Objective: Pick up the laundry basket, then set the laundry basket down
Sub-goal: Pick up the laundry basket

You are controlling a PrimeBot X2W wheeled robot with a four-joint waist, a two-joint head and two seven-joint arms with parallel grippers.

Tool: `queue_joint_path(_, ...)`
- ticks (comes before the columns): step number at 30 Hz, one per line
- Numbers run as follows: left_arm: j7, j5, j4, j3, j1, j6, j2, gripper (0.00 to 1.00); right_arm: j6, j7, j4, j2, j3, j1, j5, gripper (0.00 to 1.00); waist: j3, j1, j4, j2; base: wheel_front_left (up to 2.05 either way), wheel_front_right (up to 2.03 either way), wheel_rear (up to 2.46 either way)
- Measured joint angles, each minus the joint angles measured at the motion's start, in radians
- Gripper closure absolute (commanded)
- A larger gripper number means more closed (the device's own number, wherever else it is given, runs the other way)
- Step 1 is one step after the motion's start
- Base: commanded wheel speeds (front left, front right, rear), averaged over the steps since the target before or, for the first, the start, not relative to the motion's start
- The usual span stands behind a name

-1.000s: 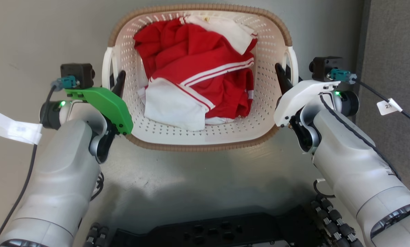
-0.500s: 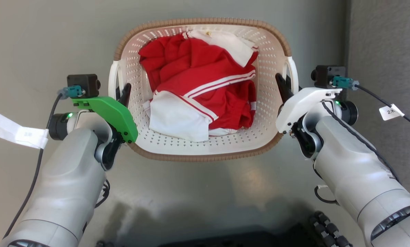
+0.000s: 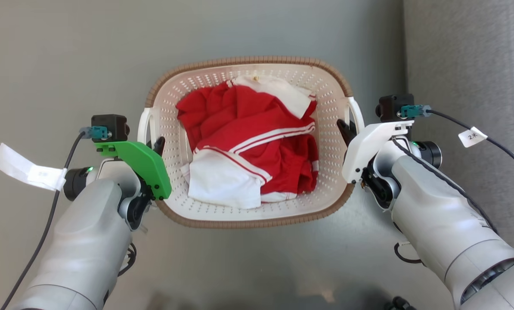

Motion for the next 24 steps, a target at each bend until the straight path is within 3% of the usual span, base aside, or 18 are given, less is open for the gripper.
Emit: queue_joint_path(24,0.163,-0.103,0.086,-0.047,0.133,-0.002,-0.025,1.0,0.032,0.206,0.063,0.011,0.084,0.103,0.092,1.0,-0.347,-0.0001,-0.025,0.0,0.0,0.0,0.0)
